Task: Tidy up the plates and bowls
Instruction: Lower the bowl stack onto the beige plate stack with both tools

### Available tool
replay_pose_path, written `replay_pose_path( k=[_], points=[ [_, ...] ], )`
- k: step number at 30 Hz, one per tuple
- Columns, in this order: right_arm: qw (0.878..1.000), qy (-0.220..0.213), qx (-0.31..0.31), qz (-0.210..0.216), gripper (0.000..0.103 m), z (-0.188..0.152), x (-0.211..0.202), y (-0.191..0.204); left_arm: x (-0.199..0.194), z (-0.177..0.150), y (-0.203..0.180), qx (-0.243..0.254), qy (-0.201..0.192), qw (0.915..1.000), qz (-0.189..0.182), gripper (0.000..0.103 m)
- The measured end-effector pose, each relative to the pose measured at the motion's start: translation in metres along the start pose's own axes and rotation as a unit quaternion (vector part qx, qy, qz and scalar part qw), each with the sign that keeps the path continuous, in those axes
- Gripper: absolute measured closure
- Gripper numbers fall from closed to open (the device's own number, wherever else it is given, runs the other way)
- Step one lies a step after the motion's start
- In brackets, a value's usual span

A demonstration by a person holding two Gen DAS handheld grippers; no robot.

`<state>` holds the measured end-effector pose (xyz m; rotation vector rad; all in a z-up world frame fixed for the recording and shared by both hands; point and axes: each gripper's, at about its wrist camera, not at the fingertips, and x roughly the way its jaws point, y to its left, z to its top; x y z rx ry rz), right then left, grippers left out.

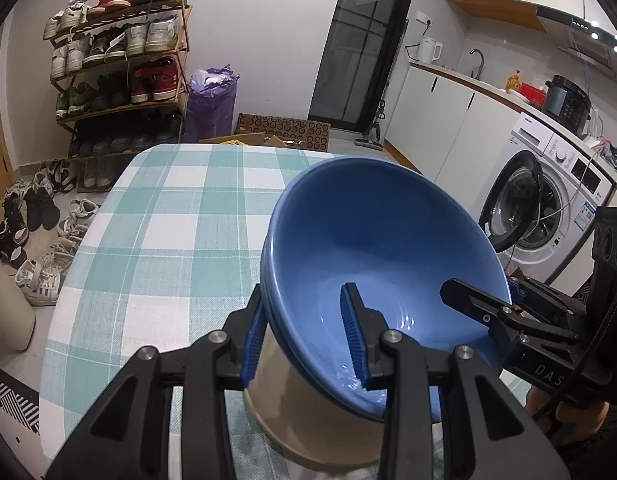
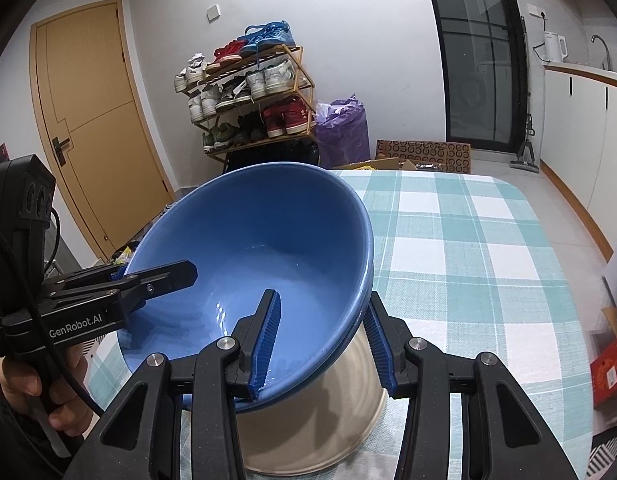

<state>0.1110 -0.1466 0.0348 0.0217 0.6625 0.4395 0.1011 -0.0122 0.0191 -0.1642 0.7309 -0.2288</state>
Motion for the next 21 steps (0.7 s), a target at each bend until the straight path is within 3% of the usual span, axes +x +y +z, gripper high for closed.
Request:
replay_pose_path(
  k=[21],
  points=[
    [1.0, 0.023, 0.004, 0.001, 0.059, -0.012, 0.024, -0.002, 0.016, -0.014, 0.008, -0.007, 0.023, 0.9997, 0.003, 0.068]
  ],
)
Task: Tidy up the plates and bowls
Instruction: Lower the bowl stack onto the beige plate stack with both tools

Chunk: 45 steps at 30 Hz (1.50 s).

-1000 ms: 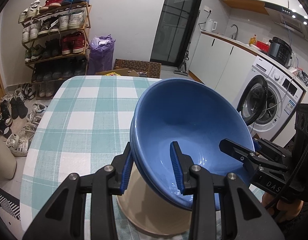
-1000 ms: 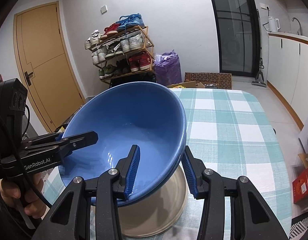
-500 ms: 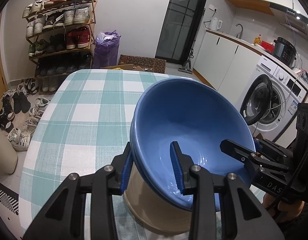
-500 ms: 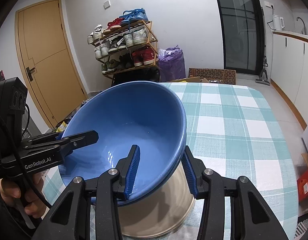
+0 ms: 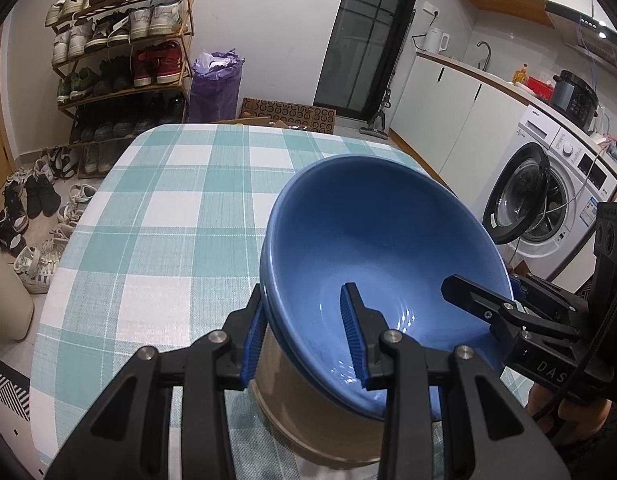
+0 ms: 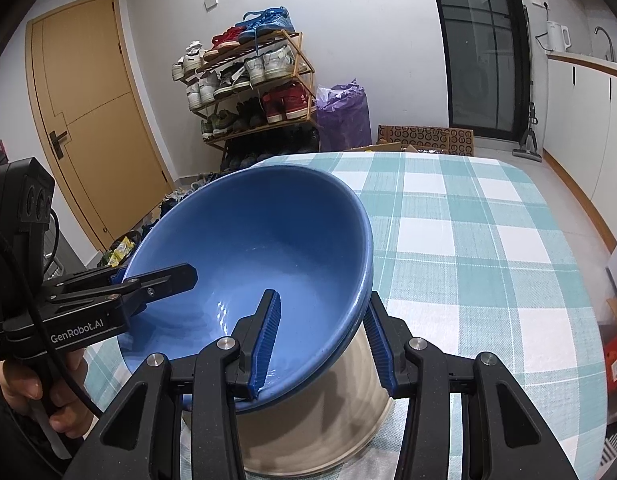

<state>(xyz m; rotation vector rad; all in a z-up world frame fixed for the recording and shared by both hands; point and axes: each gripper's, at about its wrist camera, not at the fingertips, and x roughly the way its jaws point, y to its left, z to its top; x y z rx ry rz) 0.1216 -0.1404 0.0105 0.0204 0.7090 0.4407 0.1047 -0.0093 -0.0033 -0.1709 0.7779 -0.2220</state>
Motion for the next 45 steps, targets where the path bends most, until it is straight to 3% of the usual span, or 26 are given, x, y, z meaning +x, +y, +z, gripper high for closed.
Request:
replay_pose_path(
  k=[45],
  points=[
    [1.0, 0.011, 0.015, -0.001, 0.059, 0.003, 0.019, -0.016, 0.018, 0.005, 0.001, 0.008, 0.007, 0.9999, 0.006, 0.068]
  ],
)
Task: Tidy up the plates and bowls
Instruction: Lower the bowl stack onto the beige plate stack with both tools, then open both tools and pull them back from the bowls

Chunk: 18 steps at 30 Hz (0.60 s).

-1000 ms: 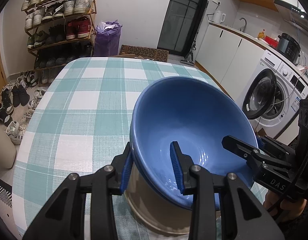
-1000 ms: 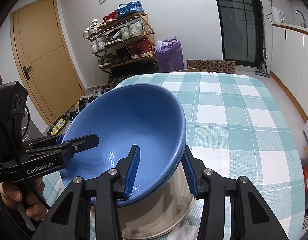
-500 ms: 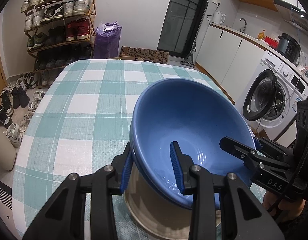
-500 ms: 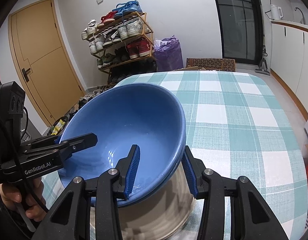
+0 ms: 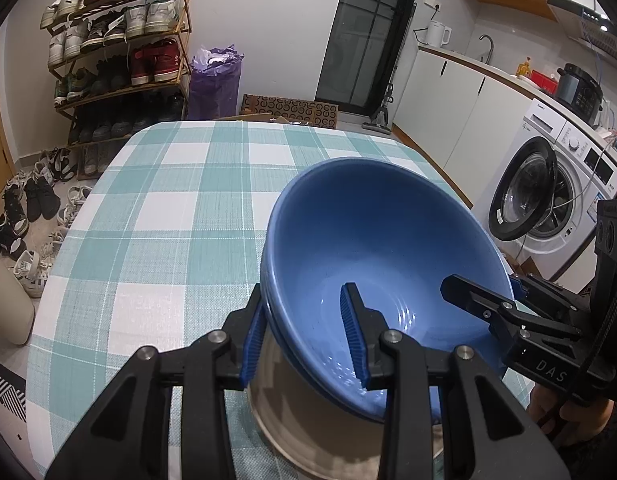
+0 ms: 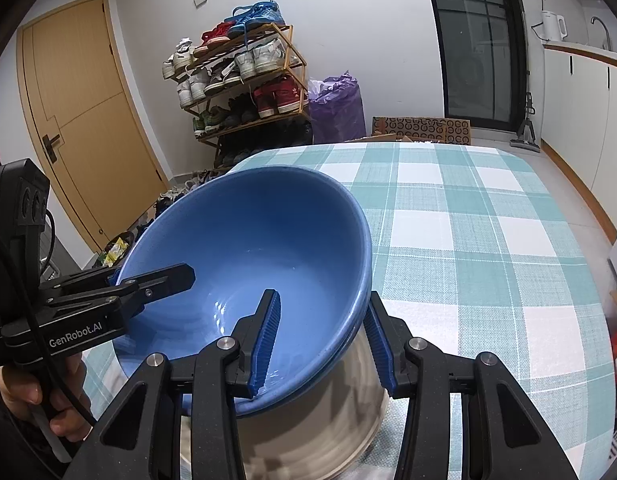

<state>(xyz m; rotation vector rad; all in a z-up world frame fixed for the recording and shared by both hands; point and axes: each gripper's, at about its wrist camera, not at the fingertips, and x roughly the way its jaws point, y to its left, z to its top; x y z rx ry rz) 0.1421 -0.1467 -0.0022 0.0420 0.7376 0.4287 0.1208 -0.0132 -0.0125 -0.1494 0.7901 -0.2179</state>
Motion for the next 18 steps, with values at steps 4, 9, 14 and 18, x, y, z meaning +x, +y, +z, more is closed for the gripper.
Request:
replay_pose_path(
  k=[4, 9, 14, 18],
  points=[
    [1.0, 0.001, 0.0, 0.0, 0.059, 0.0, 0.001, -0.001, 0.0, 0.0, -0.001, 0.005, 0.0, 1.0, 0.005, 0.066],
    [1.0, -0.005, -0.008, -0.007, 0.058, 0.002, -0.001, -0.002, -0.007, 0.0, -0.003, 0.014, -0.01, 0.9998, 0.011, 0.057],
    [0.999, -0.019, -0.03, -0.01, 0.042, 0.002, -0.011, 0.001, -0.017, 0.002, -0.003, 0.017, -0.025, 0.9994, 0.018, 0.044],
    [0.999, -0.034, -0.039, -0.001, 0.023, -0.001, -0.02, 0.003, -0.025, 0.0, -0.003, 0.021, -0.031, 0.999, 0.026, 0.037]
  ],
)
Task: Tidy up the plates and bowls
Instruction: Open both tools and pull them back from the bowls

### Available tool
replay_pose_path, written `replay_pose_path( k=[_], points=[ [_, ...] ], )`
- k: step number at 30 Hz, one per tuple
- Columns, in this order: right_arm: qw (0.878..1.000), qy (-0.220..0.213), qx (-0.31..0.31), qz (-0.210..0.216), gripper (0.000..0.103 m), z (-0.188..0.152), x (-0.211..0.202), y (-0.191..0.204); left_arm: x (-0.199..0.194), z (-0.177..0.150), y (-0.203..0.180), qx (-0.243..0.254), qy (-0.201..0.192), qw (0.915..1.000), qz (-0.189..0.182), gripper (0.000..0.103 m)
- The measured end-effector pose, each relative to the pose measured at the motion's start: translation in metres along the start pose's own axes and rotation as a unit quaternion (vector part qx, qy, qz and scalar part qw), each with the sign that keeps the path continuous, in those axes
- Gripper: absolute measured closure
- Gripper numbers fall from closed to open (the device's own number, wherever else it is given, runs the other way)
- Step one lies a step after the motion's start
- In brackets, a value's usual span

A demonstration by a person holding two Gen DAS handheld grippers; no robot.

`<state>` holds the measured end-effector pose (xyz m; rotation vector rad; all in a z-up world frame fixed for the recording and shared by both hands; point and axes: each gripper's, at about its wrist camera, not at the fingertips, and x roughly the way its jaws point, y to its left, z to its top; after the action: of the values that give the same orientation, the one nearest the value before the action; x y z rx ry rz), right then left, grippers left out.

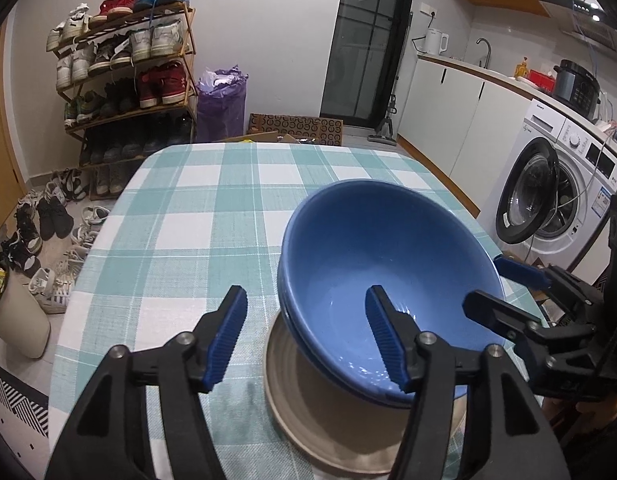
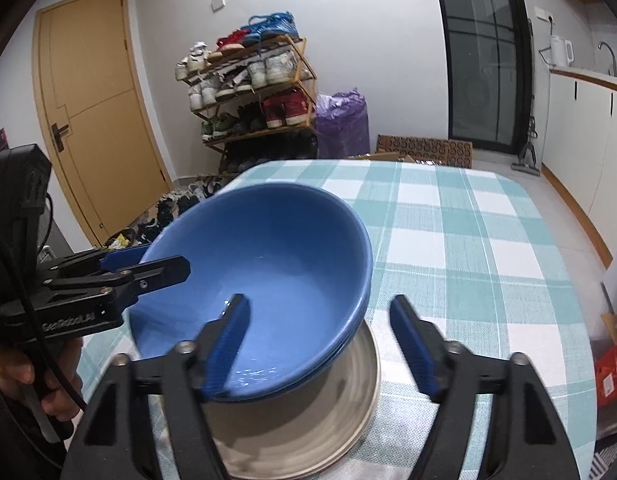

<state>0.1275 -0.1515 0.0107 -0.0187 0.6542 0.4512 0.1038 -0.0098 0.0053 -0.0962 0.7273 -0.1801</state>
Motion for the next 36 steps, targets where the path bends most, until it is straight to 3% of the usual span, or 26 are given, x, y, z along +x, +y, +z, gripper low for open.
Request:
replay_pose_path(
  k=[3, 5, 9, 36],
  points=[
    [1.0, -0.006, -0.005, -0.004, 0.01, -0.001, -0.005, 0.001, -0.006, -0.002, 0.0, 0.002, -0.011, 0.9999, 0.012, 0.019],
    [1.0, -0.009, -0.003, 0.002, 0.003, -0.003, -0.009, 0.002, -0.011, -0.004, -0.001, 0.006, -0.022, 0.9995, 0.02, 0.013],
    [1.0, -0.012, -0.008, 0.004, 0.001, -0.007, -0.015, 0.004, -0.02, -0.006, -0.003, 0.01, -0.029, 0.9993, 0.021, 0.0],
    [0.999, -0.044, -0.01, -0.001, 0.001, -0.054, -0.066, 0.005, -0.066, -0.054, -0.006, 0.031, -0.094, 0.9937, 0.052, 0.0]
  ],
)
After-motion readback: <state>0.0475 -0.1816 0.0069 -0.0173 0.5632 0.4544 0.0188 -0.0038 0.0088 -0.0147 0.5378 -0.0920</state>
